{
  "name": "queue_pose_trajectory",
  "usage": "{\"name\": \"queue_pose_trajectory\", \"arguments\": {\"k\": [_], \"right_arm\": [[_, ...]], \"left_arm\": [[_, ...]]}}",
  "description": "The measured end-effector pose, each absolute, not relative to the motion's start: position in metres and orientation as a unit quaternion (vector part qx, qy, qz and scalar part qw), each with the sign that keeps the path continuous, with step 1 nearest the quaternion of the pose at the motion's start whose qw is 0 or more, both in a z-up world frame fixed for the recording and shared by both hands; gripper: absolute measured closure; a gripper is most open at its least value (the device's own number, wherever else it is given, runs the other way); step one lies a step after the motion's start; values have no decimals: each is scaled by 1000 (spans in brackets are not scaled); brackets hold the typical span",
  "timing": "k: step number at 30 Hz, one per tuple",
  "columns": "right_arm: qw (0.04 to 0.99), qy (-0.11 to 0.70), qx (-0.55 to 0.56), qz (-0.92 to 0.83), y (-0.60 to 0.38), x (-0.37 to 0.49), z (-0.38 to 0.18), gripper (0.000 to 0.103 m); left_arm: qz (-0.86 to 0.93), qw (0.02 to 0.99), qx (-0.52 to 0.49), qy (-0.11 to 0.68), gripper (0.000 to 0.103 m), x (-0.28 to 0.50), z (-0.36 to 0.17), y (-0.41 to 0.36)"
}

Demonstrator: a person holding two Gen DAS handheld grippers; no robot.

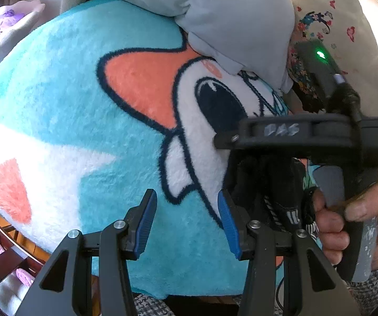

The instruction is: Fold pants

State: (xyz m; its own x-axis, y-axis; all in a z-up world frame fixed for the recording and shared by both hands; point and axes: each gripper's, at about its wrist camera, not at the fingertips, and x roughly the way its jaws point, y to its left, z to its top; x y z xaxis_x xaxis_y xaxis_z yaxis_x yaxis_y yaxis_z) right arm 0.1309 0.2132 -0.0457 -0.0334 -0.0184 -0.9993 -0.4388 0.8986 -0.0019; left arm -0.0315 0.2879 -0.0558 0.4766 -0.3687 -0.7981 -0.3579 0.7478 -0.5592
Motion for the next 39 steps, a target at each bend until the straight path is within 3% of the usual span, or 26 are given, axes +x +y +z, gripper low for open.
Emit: {"name": "queue_pose_trajectory", "arguments": {"k": [3,5,8,13,16,18,19,20,28,39], "right_arm": [[675,685,-226,158,224,119,-48,37],[677,678,-237,159,222,116,-44,59],[679,683,-212,163,209,119,-36,74],[685,686,-172,175,186,118,-26,77],[689,685,-152,181,179,117,-20,77],[692,683,-138,186,168,118,-13,78],[695,681,-135,188,163,119,-8,78],[699,678,-131,189,158,119,-3,80],[718,659,-68,212,115,111,31,81],[744,633,9,215,26,116,66,81]], "left_arm": [[-21,786,-349,510,56,-27,-53,283],[-33,787,-346,509,55,-22,-53,277],[-53,788,-337,513,52,-13,-53,266],[-96,794,-307,516,46,5,-54,239],[-114,794,-285,525,47,14,-56,221],[-127,793,-271,530,67,18,-54,210],[-129,793,-267,533,85,18,-53,207],[-131,793,-265,533,87,17,-52,205],[-153,801,-277,508,87,15,-19,190],[-210,798,-247,508,87,31,15,109]]}}
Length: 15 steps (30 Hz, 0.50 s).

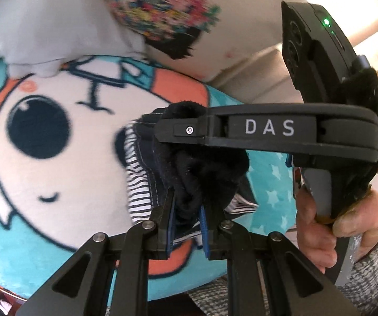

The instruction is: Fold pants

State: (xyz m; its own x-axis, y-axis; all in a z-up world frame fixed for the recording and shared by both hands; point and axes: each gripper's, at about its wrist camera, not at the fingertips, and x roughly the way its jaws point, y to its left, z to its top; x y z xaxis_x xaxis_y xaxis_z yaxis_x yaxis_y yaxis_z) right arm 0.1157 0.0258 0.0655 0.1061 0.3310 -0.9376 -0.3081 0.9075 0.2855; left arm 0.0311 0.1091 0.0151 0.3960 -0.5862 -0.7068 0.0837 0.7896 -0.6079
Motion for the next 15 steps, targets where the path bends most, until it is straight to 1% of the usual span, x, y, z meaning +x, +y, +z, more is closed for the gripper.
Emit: {"name": "queue_pose_trajectory", "arguments": {"k": [6,12,13,14,15], "right_arm": [[756,622,75,189,-52,118,70,81],[764,612,128,159,-120,120,62,81],[769,605,131,161,-127,121,60,81],[772,600,130,164,-133,122,57,75],[774,599,130,157,-140,123,53,72]], "left_arm": [[-237,794,-212,518,87,50,23,45],[-252,795,-165,526,87,61,20,-10],[-248,797,-156,529,87,64,16,-16],[-244,796,-151,533,87,66,13,-20],[-241,793,-151,539,87,67,10,-21]]}}
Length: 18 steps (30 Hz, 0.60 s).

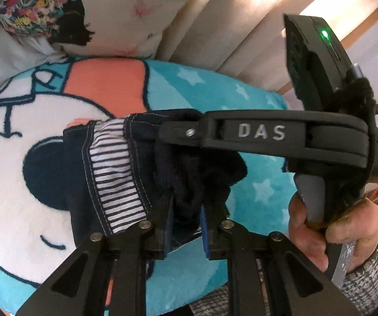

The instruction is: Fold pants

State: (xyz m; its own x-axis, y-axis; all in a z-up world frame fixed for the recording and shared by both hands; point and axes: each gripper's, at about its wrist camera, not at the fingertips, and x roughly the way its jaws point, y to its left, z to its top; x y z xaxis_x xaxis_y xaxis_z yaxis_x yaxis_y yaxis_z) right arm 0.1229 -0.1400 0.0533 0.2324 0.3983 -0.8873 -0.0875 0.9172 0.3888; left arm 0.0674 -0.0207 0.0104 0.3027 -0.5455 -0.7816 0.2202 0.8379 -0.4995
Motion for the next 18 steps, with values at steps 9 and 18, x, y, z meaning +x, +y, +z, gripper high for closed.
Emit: {"name": "queue_pose_trajectory", "arguments": {"k": [9,18], "right_arm": [[824,529,179,92,-211,114,86,50],[731,576,274,244,-171,105,43,51]], "left_arm": [[-228,790,-218,526,56,47,20,32],[-157,764,-255,572,56,47,-37,42]]}}
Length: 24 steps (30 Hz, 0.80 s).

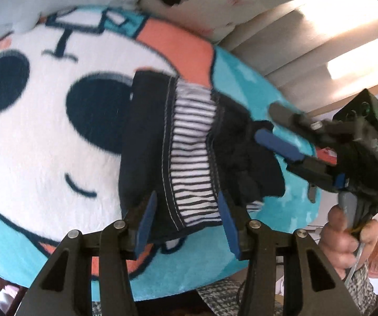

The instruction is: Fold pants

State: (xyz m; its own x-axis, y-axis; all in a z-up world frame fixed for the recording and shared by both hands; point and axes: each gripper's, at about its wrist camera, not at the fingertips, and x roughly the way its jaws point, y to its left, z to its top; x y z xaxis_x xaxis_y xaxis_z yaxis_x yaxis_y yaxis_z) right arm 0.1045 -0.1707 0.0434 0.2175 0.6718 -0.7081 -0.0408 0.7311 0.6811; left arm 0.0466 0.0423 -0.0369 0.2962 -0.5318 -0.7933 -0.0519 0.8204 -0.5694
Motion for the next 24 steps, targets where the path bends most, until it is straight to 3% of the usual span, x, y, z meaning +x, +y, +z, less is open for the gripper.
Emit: {"name": "queue_pose_trajectory", "arguments": {"k": [4,7,12,15,21,24], "right_arm": [[760,600,206,142,-182,100,18,55],[784,596,142,99,-185,97,27,48],[852,505,99,100,-176,71,77,48],[854,486,121,142,-170,64,79,48],[802,566,128,144,-163,70,12,48],[809,561,102,143,-158,69,18,46]], "left_arm": [[-157,766,-245,574,56,40,-36,38],[-153,779,-243,558,56,33,-18,46],[-130,796,-246,537,56,31,-5,58],[-114,796,-250,539,56,33,-8,58],[-83,805,-235,538,56,24,-12,61],[-72,812,-228,532,56,21,-9,64]]}}
